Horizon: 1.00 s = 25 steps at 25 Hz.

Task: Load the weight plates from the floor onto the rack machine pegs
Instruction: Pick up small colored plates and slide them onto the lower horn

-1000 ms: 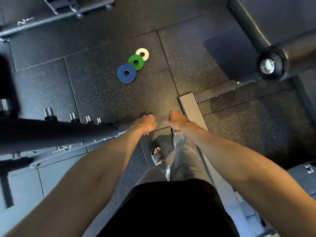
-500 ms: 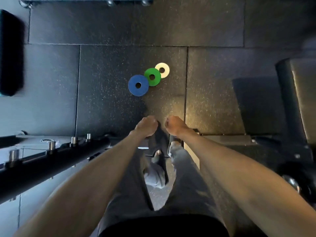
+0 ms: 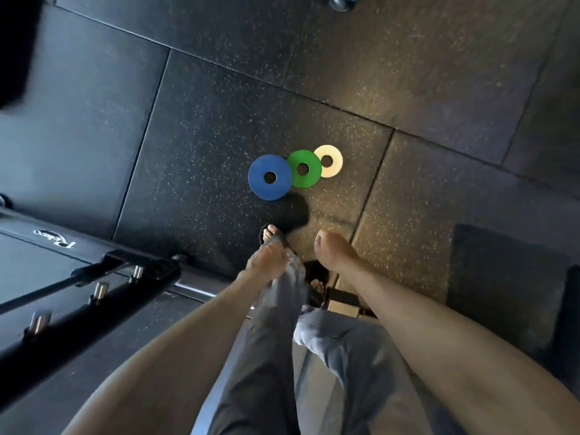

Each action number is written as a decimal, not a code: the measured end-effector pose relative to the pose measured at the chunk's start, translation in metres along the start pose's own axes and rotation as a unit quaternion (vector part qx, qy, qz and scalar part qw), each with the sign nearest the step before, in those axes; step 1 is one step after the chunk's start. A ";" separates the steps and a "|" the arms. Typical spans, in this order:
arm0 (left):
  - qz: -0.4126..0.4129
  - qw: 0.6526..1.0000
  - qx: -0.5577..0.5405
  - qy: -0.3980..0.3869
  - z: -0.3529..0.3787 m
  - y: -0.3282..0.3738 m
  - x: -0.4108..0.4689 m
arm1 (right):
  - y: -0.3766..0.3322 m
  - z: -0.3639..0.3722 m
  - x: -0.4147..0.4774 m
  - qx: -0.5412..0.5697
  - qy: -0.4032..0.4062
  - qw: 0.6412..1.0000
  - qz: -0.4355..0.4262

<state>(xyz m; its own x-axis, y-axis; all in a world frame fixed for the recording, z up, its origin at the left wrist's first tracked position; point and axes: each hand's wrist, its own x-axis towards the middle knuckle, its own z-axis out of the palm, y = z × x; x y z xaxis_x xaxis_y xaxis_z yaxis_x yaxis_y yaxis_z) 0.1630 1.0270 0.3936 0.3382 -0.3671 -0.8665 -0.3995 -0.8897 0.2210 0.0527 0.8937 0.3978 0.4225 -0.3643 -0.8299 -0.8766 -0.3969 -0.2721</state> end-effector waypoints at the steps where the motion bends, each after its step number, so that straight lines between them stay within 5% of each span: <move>1: -0.004 1.000 0.000 -0.005 -0.006 0.001 0.016 | -0.006 -0.008 0.018 -0.010 -0.006 1.000 -0.001; 14: -0.086 0.990 -0.093 0.054 -0.031 0.051 0.257 | -0.005 -0.043 0.260 -0.193 -0.078 0.970 -0.124; 19: -0.150 0.980 -0.054 0.116 0.025 0.043 0.369 | 0.028 0.002 0.378 -0.375 0.034 0.908 -0.186; 25: -0.202 0.963 0.057 0.172 0.094 0.008 0.457 | 0.049 0.066 0.451 -0.505 0.039 0.831 -0.231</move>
<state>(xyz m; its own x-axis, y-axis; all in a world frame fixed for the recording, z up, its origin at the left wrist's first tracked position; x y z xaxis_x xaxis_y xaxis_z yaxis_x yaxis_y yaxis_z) 0.2348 0.8776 -0.0429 0.7391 -0.0839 -0.6683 -0.2618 -0.9500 -0.1702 0.1851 0.7653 -0.0224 0.7083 -0.0155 -0.7057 0.0057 -0.9996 0.0276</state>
